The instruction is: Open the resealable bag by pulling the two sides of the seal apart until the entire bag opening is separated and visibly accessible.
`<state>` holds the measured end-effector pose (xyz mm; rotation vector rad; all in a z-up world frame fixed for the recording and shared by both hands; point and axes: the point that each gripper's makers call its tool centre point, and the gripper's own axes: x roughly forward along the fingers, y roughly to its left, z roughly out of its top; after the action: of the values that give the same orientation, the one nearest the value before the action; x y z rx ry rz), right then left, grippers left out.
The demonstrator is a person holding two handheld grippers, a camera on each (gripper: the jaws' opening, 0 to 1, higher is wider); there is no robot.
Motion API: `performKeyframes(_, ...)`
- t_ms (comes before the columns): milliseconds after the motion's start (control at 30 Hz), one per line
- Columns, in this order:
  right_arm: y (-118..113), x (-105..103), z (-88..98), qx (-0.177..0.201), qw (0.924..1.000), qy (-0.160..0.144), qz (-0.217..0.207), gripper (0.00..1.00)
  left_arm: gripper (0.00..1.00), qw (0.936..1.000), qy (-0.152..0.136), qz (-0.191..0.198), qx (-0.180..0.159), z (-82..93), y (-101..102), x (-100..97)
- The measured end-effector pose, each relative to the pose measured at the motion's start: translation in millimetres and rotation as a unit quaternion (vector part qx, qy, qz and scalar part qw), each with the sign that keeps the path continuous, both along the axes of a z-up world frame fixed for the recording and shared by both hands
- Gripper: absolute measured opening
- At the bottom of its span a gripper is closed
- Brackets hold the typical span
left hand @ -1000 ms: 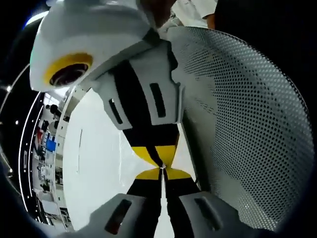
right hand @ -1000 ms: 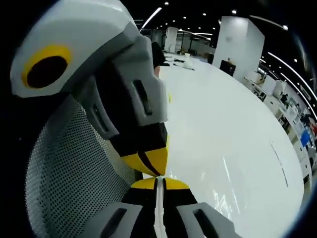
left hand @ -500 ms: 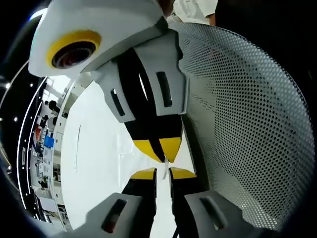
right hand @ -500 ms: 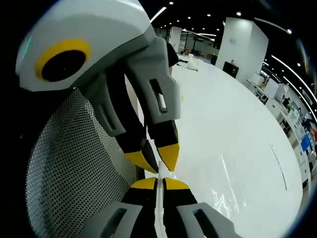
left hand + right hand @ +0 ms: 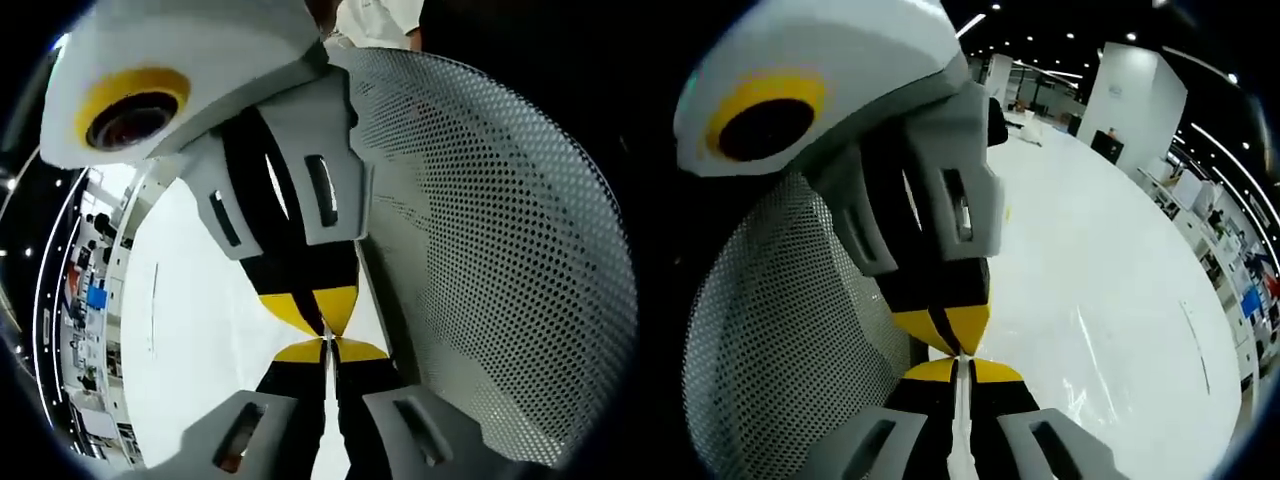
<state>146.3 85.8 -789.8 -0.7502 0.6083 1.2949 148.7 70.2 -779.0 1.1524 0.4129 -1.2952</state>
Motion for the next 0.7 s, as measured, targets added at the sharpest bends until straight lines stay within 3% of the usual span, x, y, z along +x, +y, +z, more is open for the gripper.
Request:
performKeyframes(400, 1.9, 2.8, -0.9, -0.001, 0.9998, -0.020, 0.008, 0.00, 0.00, 0.9995, 0.017, 0.015, -0.021, -0.9, 4.2, 1.0)
performKeyframes(433, 1.5, 4.1, 0.1, -0.002, 0.9997, -0.025, 0.009, 0.00, 0.00, 0.9982, 0.021, 0.039, -0.040, 0.2, 3.5, 2.4)
performKeyframes(500, 0.0, 3.7, 0.0, -0.003, 0.9998, -0.015, 0.010, 0.00, 0.00, 0.9977, 0.025, 0.044, -0.046, 0.2, 3.5, 1.8)
performKeyframes(700, -0.4, 0.8, -1.5, -0.013, 0.9996, -0.018, 0.017, 0.00, 0.00, 0.9979, 0.025, 0.041, -0.043, -1.0, 4.0, 0.0)
